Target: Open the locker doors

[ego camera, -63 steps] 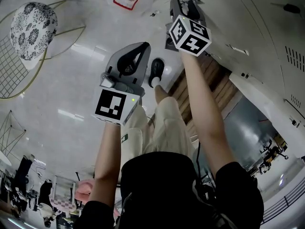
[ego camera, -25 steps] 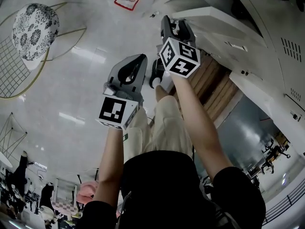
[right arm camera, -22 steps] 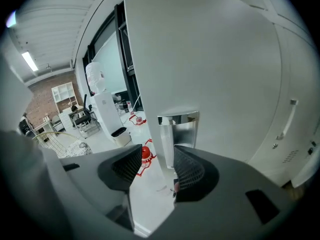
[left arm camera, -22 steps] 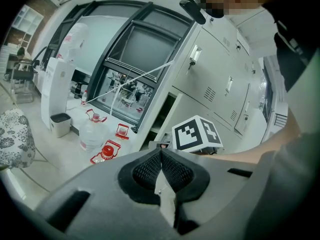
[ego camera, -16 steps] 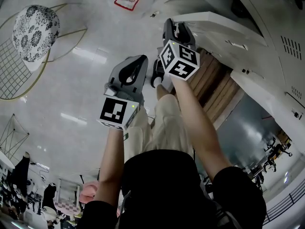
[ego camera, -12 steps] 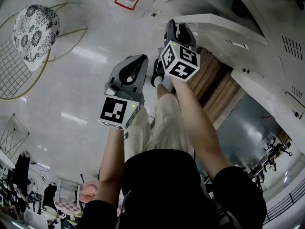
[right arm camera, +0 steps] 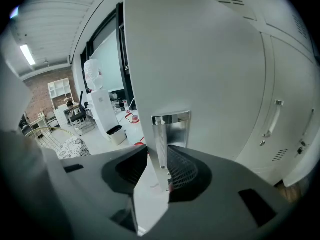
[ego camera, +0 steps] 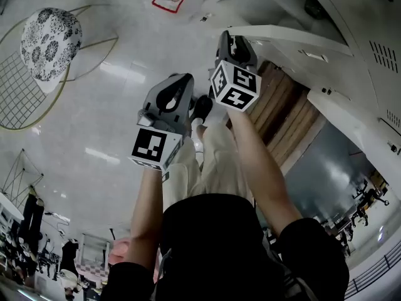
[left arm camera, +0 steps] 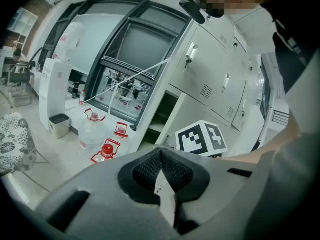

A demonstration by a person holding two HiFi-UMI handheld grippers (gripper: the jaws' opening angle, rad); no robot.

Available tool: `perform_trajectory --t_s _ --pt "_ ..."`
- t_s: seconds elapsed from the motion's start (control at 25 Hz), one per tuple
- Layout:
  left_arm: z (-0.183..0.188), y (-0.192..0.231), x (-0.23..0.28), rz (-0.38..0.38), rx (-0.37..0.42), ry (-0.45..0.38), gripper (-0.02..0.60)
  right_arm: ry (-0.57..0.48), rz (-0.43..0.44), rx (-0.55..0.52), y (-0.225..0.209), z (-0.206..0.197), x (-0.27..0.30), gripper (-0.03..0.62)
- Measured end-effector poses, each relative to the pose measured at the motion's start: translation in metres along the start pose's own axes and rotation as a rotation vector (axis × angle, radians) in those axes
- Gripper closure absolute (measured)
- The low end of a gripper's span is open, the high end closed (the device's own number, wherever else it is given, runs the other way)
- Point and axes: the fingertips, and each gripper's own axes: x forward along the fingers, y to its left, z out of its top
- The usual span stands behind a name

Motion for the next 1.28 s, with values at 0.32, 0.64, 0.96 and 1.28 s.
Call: perform_trajectory --t_s 0.32,0.64,0.96,1.28 --pt "-0.01 -0.014 -0.006 -0.004 0.019 0.025 0.563 -0.005 0.013 -0.027 -0.002 -0.014 -0.019 0.468" --pt "-0.023 -0.045 -0.031 -0.021 0.033 0.039 0.563 0.019 0.06 -0.076 0.005 -0.027 -0.047 0.47" --pt "-0.034 -0.079 -0.029 -0.016 -0.024 0.036 0.563 0.022 0.076 -0.102 -0.026 -0.048 -0.067 0.471" --pt "-0.046 -0.108 -0.037 -0.024 0.006 0.027 0.563 0.023 0.098 -0.127 -0.04 -0.064 -0.09 0.47"
